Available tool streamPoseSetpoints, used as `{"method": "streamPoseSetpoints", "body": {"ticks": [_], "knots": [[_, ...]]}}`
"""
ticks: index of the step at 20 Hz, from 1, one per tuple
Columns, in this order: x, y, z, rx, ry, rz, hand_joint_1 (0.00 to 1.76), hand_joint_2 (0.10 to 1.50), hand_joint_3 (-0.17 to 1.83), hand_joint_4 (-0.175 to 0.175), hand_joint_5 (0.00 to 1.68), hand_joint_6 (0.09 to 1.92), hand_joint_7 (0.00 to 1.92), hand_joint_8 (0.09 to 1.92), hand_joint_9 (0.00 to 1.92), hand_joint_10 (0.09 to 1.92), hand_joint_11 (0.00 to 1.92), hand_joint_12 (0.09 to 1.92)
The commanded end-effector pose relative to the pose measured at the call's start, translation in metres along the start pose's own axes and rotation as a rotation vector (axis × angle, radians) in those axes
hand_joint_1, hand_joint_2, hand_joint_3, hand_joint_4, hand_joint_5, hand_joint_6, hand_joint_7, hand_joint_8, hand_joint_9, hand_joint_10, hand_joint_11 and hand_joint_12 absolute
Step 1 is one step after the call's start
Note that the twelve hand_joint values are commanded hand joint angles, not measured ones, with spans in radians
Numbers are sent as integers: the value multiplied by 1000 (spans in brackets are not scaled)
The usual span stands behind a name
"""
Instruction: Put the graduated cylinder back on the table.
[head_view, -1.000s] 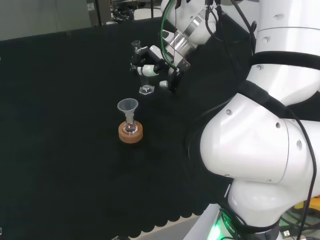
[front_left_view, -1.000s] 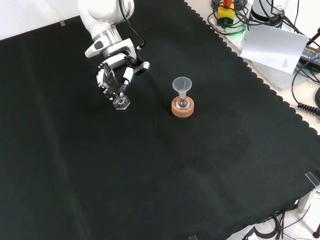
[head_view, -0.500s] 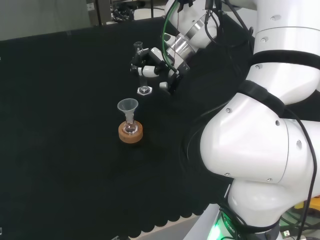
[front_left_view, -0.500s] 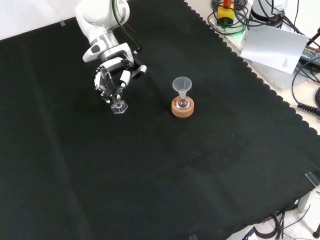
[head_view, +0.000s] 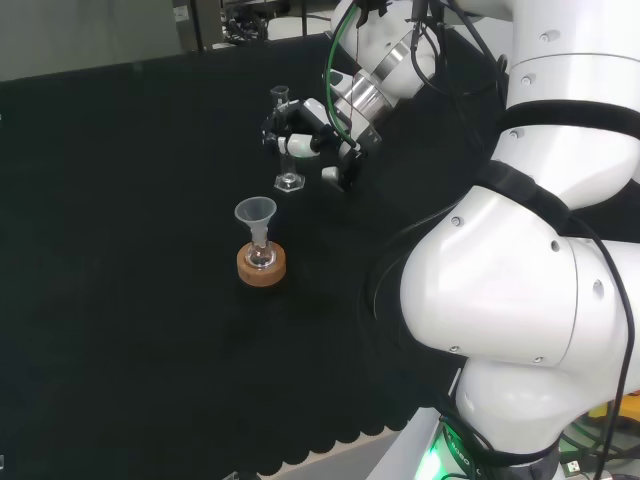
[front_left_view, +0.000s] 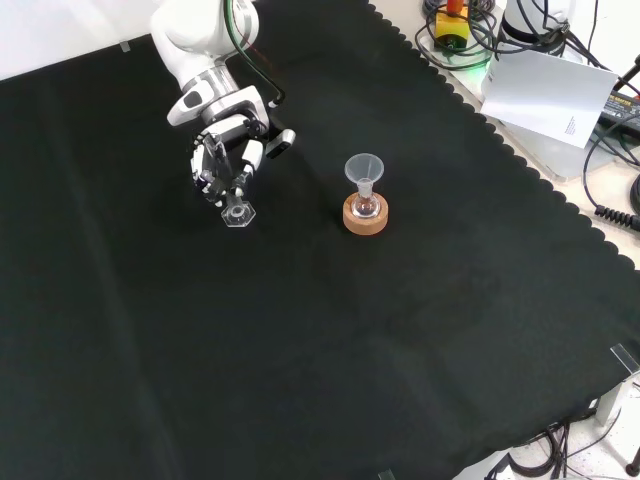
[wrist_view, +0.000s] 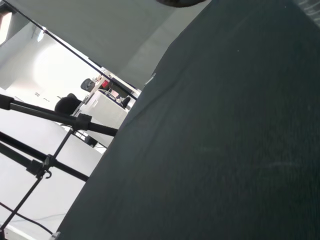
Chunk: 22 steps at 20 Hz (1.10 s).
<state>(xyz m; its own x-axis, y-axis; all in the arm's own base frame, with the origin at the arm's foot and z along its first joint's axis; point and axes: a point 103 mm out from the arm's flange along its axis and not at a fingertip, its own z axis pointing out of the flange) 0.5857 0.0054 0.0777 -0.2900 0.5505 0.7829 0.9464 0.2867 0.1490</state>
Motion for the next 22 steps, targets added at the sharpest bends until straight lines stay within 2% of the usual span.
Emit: {"method": "streamPoseSetpoints", "body": {"ticks": [1, 2, 5, 6, 12, 16, 19, 22], "knots": [[1, -7, -1, 46, -16, -3, 1096, 1096, -9, 8, 1021, 938, 817, 614, 1239, 87, 1017, 938], [2, -8, -2, 51, -15, -2, 1079, 1091, -7, 57, 1024, 932, 782, 621, 1204, 87, 955, 987], [4, -10, -4, 55, -18, -8, 1014, 1019, -63, -2, 912, 744, 711, 622, 1123, 87, 810, 1082], [4, -10, -4, 57, -20, -9, 1003, 1011, -81, -12, 894, 713, 699, 619, 1109, 87, 780, 1103], [13, -10, -11, 63, -56, -11, 956, 1002, -173, -24, 779, 689, 646, 612, 1036, 87, 647, 1190], [21, -8, -27, 55, -85, -16, 919, 978, -175, -42, 591, 683, 582, 612, 979, 87, 567, 1235], [30, -7, -44, 49, -110, -18, 878, 954, -175, -57, 431, 598, 480, 630, 906, 87, 487, 1273], [41, -9, -63, 38, -146, -24, 848, 938, -175, -62, 381, 489, 392, 655, 838, 87, 408, 1305]]}}
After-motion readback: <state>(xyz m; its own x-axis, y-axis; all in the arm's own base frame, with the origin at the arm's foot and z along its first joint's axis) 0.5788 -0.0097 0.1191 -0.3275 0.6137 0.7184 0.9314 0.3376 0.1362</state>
